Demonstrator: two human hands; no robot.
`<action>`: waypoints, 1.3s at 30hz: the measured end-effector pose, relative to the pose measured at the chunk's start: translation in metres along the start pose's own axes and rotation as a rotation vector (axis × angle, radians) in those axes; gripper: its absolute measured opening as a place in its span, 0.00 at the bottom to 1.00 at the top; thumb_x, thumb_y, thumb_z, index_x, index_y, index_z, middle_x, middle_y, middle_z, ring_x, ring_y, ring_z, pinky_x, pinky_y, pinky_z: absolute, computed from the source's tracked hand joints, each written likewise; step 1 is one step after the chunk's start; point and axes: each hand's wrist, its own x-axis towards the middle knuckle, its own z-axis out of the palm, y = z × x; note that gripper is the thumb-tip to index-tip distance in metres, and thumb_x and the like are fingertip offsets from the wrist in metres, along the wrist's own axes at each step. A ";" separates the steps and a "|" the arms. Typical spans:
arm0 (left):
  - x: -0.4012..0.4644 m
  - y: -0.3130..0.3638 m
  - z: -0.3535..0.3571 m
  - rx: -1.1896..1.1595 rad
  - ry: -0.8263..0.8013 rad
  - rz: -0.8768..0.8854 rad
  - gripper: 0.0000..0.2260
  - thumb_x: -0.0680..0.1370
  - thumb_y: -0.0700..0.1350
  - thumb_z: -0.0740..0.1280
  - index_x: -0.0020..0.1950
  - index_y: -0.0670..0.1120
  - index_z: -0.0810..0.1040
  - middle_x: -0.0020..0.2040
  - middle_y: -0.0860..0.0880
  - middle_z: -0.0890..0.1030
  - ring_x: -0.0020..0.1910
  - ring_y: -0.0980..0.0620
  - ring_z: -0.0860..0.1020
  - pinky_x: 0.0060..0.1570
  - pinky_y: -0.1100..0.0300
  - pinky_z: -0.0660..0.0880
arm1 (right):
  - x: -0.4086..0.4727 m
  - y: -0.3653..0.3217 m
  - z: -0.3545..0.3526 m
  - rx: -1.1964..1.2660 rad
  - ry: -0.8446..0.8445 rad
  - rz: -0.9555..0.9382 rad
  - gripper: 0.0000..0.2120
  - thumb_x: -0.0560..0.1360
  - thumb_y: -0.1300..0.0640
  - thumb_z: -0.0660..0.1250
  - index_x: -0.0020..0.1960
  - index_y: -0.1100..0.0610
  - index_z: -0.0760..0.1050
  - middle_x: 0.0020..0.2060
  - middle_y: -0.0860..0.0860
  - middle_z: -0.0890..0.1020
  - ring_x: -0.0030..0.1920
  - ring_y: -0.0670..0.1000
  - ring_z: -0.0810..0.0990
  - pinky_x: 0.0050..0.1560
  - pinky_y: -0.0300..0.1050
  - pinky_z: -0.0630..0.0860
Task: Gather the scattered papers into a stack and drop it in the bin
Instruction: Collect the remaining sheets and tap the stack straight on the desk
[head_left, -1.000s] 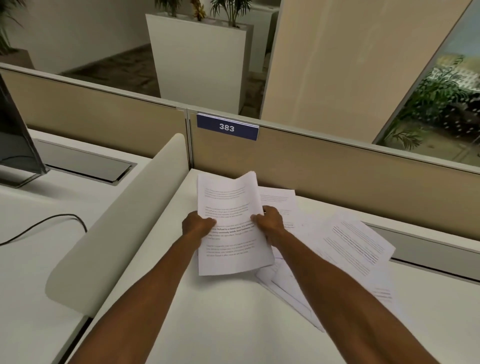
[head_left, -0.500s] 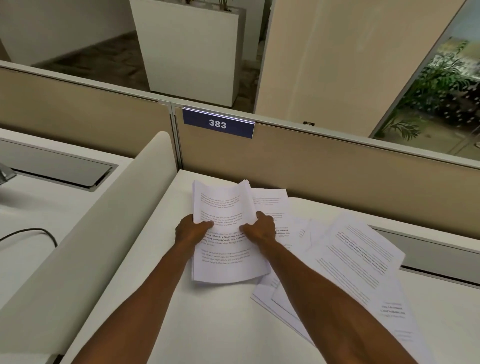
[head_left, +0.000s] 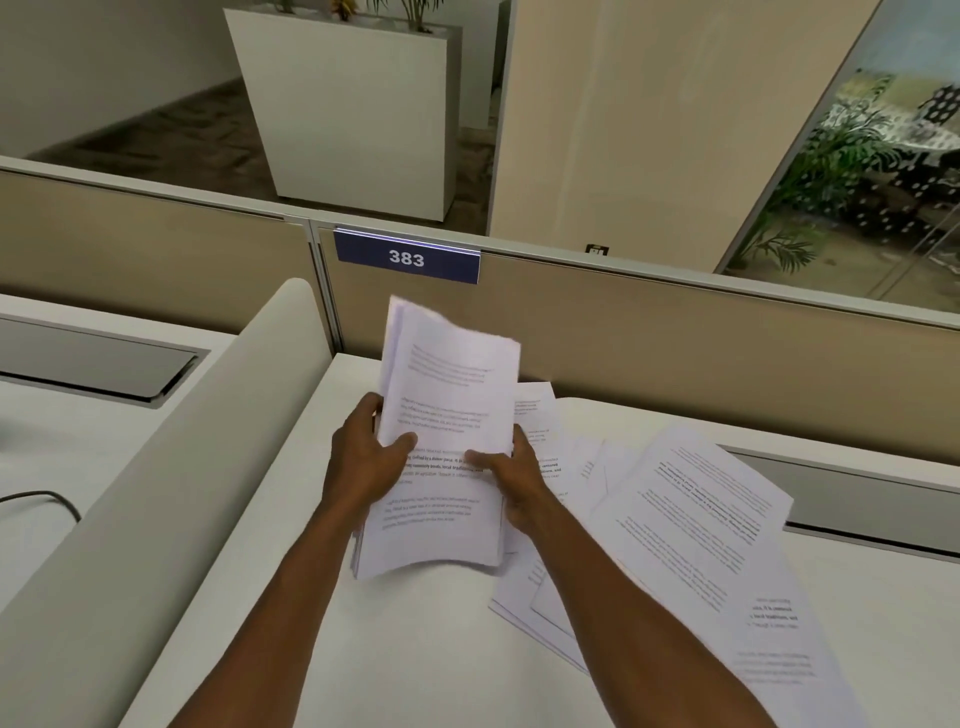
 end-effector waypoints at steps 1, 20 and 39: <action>-0.002 0.006 -0.001 -0.026 -0.014 0.034 0.14 0.76 0.48 0.74 0.57 0.54 0.73 0.51 0.53 0.83 0.45 0.55 0.83 0.38 0.60 0.79 | -0.002 -0.002 -0.002 0.058 0.031 -0.036 0.29 0.68 0.65 0.79 0.63 0.47 0.73 0.60 0.52 0.83 0.56 0.55 0.84 0.53 0.55 0.84; 0.021 -0.001 0.116 0.227 -0.020 -0.367 0.14 0.77 0.46 0.70 0.62 0.45 0.77 0.65 0.40 0.69 0.66 0.38 0.69 0.65 0.47 0.74 | 0.030 -0.036 -0.059 -0.997 0.367 0.075 0.24 0.76 0.49 0.70 0.66 0.61 0.74 0.63 0.59 0.78 0.63 0.60 0.79 0.63 0.54 0.79; 0.004 -0.007 0.096 -0.358 -0.166 -0.215 0.21 0.77 0.35 0.70 0.65 0.53 0.71 0.59 0.45 0.81 0.49 0.47 0.83 0.40 0.56 0.82 | 0.016 -0.020 -0.074 -0.781 0.286 -0.019 0.24 0.70 0.49 0.76 0.62 0.55 0.74 0.59 0.52 0.82 0.58 0.55 0.82 0.59 0.49 0.80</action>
